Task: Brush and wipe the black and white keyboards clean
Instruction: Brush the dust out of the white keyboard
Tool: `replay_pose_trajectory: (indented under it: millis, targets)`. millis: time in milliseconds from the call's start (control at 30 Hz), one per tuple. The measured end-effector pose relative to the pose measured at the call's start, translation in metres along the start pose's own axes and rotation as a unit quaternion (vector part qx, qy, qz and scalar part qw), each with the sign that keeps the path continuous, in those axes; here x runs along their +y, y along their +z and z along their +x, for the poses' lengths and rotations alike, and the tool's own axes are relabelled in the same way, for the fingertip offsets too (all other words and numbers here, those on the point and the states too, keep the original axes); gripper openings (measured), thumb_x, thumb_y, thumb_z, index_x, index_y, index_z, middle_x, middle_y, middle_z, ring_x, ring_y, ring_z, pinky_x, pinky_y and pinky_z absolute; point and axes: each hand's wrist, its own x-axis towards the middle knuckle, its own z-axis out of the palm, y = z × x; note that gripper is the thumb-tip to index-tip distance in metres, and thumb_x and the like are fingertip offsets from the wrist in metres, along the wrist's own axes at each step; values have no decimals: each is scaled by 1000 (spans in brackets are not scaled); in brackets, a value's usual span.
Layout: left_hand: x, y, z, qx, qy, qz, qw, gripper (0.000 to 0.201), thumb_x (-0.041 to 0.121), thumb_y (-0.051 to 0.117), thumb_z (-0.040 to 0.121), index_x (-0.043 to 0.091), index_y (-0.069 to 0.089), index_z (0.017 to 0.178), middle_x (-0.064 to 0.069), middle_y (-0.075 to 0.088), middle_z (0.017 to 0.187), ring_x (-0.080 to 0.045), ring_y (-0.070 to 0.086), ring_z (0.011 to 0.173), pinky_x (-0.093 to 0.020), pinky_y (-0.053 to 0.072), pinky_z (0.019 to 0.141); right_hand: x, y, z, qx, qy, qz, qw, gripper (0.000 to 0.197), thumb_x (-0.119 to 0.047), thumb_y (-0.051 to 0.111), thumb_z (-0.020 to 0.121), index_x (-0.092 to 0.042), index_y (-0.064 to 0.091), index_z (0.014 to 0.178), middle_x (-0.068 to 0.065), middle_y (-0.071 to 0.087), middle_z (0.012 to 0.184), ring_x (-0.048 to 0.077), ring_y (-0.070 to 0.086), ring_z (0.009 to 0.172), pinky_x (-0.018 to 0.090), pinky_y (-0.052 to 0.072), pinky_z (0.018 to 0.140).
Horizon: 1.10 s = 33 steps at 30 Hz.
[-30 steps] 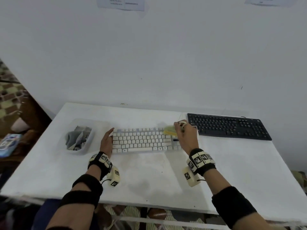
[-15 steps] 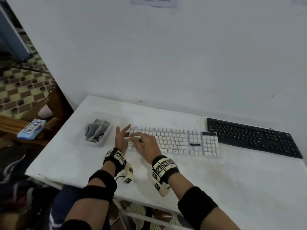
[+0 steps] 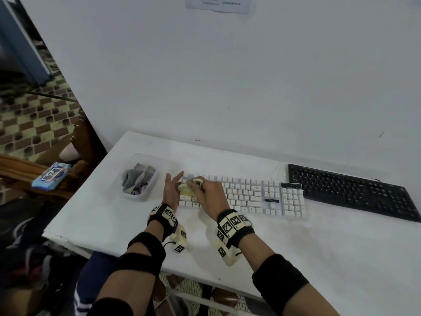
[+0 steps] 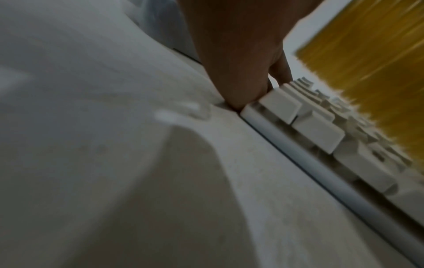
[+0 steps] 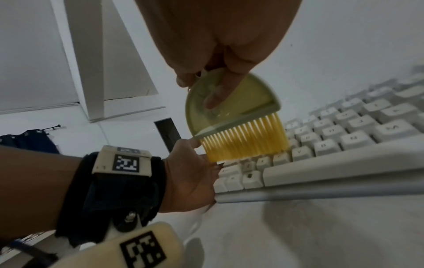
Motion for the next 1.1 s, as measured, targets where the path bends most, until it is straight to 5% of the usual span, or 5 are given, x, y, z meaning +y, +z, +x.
replay_pose_trajectory:
  millis: [333,467,600,1000,1100]
  targets:
    - [-3,-1,3,11,-5,-22,1000,72,61,13,107,15,55,145,-16,72,114,-28,69,103,-46,51,98,15,-12,0,-10,3,-125,992,28,-31,50,106,-14,63,89,-11,50,57,7,46,50,24,33,55]
    - [-4,-2,4,13,4,-4,1000,71,57,10,109,14,54,144,-15,70,112,-16,74,92,-25,58,76,5,-6,5,-10,13,-44,999,30,-38,52,105,-18,63,86,-10,51,55,4,49,49,15,33,53]
    - [-5,-2,4,13,8,25,1000,70,57,10,109,18,54,147,-12,67,126,-20,63,119,-27,48,95,12,-6,8,-35,5,-43,998,27,-39,53,104,-18,66,91,-8,55,55,5,51,49,16,36,53]
    - [-4,2,1,17,13,-5,1000,63,58,15,109,20,56,140,-13,72,110,-14,76,84,-26,58,66,11,-14,9,-7,21,-25,999,32,-42,54,103,-22,58,79,-8,54,57,7,47,50,23,40,54]
    - [-4,2,0,24,15,-2,1000,64,57,16,109,20,56,143,-12,73,110,-22,72,96,-35,56,81,23,-21,5,-26,15,-80,996,29,-40,52,104,-23,59,82,-9,57,57,4,51,49,22,40,54]
